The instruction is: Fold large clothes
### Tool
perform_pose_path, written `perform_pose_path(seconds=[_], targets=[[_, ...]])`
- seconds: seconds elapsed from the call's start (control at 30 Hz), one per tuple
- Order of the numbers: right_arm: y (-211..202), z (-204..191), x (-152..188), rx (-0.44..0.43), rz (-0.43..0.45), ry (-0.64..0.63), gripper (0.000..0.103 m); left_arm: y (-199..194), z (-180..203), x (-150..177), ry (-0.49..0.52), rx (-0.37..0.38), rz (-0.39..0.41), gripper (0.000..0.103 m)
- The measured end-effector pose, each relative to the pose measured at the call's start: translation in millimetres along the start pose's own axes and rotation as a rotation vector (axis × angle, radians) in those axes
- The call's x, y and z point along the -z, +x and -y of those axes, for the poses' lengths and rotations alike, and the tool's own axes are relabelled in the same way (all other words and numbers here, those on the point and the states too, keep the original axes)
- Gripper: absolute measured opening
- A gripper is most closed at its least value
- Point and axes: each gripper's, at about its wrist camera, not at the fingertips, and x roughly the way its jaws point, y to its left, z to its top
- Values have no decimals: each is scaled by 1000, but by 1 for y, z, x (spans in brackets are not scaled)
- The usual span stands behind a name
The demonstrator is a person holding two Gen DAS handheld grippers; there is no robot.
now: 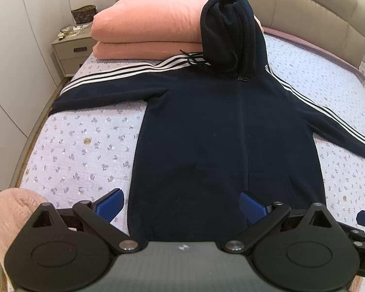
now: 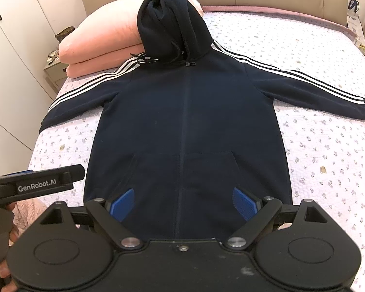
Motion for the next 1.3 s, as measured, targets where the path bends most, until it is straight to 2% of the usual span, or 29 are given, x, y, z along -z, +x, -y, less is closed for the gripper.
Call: perform_pose_path(seconds=[0.87, 1.3], targets=[[12, -2, 0, 7, -19, 2, 103, 16, -9, -1, -23, 3, -26, 103], [38, -10, -13, 22, -73, -7, 103, 56, -40, -15, -94, 12, -71, 103]])
